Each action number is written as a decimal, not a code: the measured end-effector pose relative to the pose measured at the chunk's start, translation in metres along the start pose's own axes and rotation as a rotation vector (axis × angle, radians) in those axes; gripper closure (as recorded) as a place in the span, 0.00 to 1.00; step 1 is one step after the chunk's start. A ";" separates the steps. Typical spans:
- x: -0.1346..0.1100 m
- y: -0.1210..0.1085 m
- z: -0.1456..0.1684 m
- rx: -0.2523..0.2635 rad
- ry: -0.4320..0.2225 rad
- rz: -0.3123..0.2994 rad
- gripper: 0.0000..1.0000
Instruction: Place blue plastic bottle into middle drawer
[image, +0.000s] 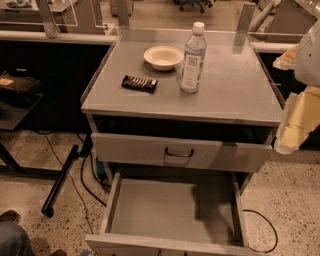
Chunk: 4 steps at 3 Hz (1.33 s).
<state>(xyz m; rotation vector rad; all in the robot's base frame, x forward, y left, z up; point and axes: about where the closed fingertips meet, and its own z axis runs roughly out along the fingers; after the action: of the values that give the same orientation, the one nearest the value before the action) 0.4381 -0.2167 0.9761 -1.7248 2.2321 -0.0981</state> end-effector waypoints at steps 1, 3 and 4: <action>0.000 0.000 0.000 0.000 0.000 0.000 0.00; 0.004 -0.033 0.031 0.022 -0.115 0.171 0.00; -0.002 -0.067 0.043 0.059 -0.198 0.286 0.00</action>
Offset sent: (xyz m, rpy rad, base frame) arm 0.0301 -0.0064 -0.0194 0.1068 -0.0149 -0.0959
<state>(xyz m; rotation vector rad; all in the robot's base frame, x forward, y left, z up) 0.5131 -0.2269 0.9525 -1.3067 2.2741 0.0689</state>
